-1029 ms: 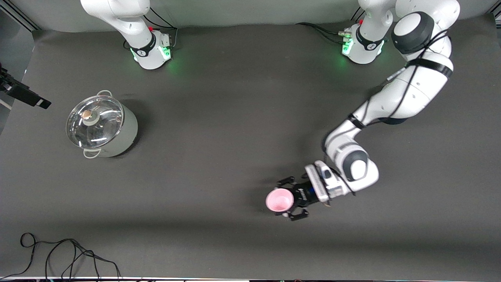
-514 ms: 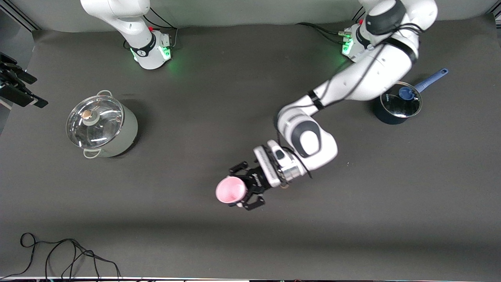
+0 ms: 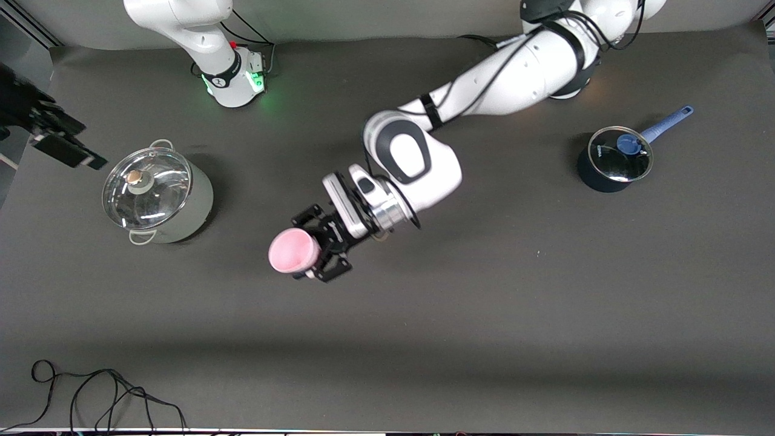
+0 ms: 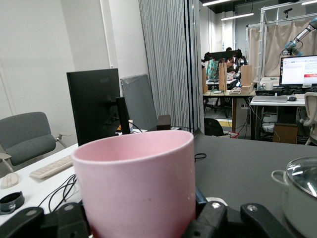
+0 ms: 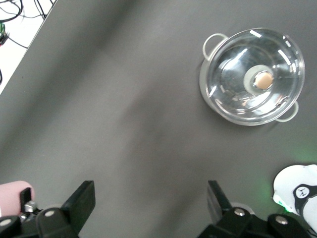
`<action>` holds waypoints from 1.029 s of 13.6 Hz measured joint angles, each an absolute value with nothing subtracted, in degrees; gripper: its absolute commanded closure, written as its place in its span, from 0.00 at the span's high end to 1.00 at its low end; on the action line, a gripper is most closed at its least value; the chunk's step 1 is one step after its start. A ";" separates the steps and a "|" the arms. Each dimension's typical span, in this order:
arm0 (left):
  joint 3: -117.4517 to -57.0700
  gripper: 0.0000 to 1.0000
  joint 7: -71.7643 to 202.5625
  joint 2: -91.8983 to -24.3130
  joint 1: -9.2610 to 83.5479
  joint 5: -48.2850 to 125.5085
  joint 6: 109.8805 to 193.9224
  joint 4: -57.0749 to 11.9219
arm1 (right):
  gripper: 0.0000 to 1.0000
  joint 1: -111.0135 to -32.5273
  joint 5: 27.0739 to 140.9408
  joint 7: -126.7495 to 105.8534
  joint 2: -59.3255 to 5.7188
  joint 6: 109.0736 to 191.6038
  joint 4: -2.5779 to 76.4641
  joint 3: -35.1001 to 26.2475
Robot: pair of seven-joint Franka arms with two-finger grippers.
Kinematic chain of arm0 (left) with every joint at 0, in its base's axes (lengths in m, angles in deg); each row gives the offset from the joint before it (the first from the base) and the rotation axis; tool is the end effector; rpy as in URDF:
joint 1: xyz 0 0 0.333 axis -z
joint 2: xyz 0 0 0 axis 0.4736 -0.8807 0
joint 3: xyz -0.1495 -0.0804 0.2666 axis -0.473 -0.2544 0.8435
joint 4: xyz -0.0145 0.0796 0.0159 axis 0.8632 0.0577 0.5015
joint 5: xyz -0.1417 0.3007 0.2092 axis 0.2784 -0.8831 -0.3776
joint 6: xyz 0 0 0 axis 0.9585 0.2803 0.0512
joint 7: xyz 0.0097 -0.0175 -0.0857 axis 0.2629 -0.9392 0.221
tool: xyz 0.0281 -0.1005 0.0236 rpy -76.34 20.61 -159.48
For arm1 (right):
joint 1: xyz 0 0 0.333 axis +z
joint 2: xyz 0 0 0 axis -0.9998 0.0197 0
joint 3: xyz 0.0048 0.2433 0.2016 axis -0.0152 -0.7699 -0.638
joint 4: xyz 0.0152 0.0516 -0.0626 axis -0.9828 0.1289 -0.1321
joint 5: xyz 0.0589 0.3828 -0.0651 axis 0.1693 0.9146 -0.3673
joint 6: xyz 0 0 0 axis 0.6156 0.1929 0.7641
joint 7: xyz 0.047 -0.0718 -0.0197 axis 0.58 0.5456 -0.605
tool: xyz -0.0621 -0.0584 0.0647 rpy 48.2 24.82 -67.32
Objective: Transfer pink cup from left to right arm
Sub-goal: 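Carry the pink cup with the left gripper toward the right gripper, then close the right gripper on the cup rim beside the left gripper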
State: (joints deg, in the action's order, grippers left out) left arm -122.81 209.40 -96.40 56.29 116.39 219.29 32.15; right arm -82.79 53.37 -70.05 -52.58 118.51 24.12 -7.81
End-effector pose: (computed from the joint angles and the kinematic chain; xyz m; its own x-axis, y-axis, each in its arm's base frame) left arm 0.5744 -0.5720 0.3893 -0.0107 -0.1369 0.9905 -0.8644 -0.4967 -0.0779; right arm 0.5284 0.0494 0.6695 0.6441 -0.7594 -0.0915 -0.7648 -0.6412 -0.0620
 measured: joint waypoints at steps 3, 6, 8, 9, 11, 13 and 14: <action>-122.67 0.00 209.24 -96.21 59.51 116.38 221.99 34.97 | 1.00 -79.68 53.37 -73.72 -48.18 119.14 20.30 -7.97; -122.24 0.00 209.24 -95.81 60.35 116.38 222.64 35.55 | 1.00 -76.39 53.38 -79.18 -42.91 119.33 14.99 -8.05; -122.04 0.00 209.24 -95.75 60.37 116.38 222.65 35.58 | 1.00 -73.30 53.38 -83.48 -39.51 119.36 11.05 -8.10; -121.95 0.00 209.20 -95.75 60.37 116.38 222.65 35.59 | 1.00 -71.69 53.38 -85.33 -38.09 119.37 9.25 -8.12; -121.90 0.00 208.84 -95.75 60.38 116.38 222.65 35.60 | 1.00 -68.84 53.38 -87.94 -35.79 119.37 6.01 -8.13; -121.89 0.00 208.63 -95.69 60.39 116.38 222.65 35.64 | 1.00 -66.25 53.38 -90.03 -33.44 119.37 2.91 -8.14; -121.89 0.00 208.59 -95.63 60.39 116.38 222.65 35.67 | 1.00 -64.99 53.38 -91.45 -32.30 119.37 1.59 -8.14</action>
State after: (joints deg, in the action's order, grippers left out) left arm -121.89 208.59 -95.63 60.39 116.38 222.65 35.67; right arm -64.99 53.38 -91.45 -32.30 119.37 1.59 -8.14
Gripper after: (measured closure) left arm 0.344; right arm 0.000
